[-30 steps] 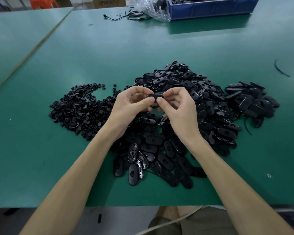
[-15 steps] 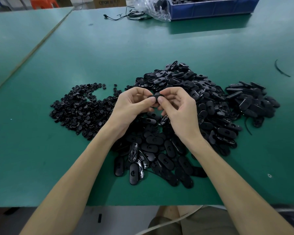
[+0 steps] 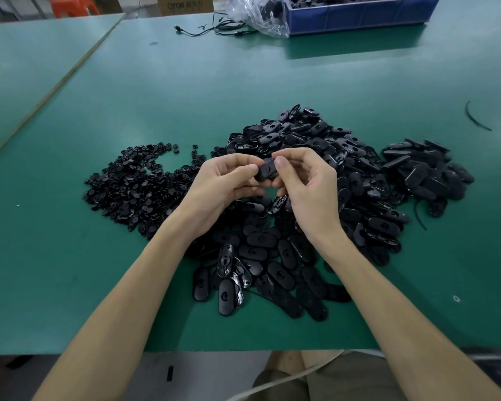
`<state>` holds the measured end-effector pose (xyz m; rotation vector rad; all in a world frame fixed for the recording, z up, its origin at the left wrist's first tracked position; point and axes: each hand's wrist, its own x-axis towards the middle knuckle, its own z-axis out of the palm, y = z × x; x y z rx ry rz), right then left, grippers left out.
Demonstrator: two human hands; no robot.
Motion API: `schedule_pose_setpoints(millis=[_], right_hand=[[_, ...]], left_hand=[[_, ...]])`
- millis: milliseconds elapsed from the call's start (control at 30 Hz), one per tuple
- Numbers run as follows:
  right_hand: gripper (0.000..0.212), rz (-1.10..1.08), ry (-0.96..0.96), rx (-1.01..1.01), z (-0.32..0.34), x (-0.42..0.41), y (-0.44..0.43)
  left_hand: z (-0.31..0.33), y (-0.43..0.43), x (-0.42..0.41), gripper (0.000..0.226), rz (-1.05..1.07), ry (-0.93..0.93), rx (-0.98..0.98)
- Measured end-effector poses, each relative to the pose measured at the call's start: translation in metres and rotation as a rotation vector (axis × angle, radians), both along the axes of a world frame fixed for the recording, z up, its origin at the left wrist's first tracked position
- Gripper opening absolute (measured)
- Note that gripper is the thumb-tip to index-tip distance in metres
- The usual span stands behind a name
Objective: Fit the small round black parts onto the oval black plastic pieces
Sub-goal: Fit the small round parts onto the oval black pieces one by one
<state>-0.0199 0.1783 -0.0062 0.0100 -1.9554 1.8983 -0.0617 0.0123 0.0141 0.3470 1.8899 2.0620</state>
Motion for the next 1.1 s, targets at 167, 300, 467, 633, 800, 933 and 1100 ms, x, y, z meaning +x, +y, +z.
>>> schedule_pose_setpoints(millis=[167, 300, 467, 633, 800, 933, 1100], right_hand=[[0.009, 0.011, -0.002, 0.019, -0.0001, 0.0012, -0.0006], [0.010, 0.028, 0.003, 0.037, -0.0001, 0.0018, -0.0007], [0.010, 0.038, 0.006, 0.045, -0.0005, 0.0024, -0.0012], [0.012, 0.046, 0.015, 0.042, 0.0006, 0.0026, -0.0014], [0.011, 0.040, 0.020, 0.054, 0.0010, 0.0024, -0.0012], [0.011, 0.040, 0.022, 0.043, 0.0016, 0.0027, -0.0010], [0.009, 0.050, 0.022, 0.048, 0.0008, 0.0028, -0.0017]], left_hand=[[0.0026, 0.0023, 0.0023, 0.011, 0.002, -0.004, -0.029], [0.0039, 0.0036, 0.0036, 0.011, -0.001, -0.004, -0.046], [0.0045, 0.0032, 0.0046, 0.012, -0.010, 0.005, -0.041], [0.0036, 0.0030, 0.0045, 0.009, -0.012, 0.009, -0.043], [0.0027, 0.0027, 0.0042, 0.010, -0.012, 0.010, -0.043], [0.0031, 0.0026, 0.0051, 0.013, -0.016, 0.010, -0.042], [0.0040, 0.0027, 0.0047, 0.011, -0.020, 0.016, -0.054]])
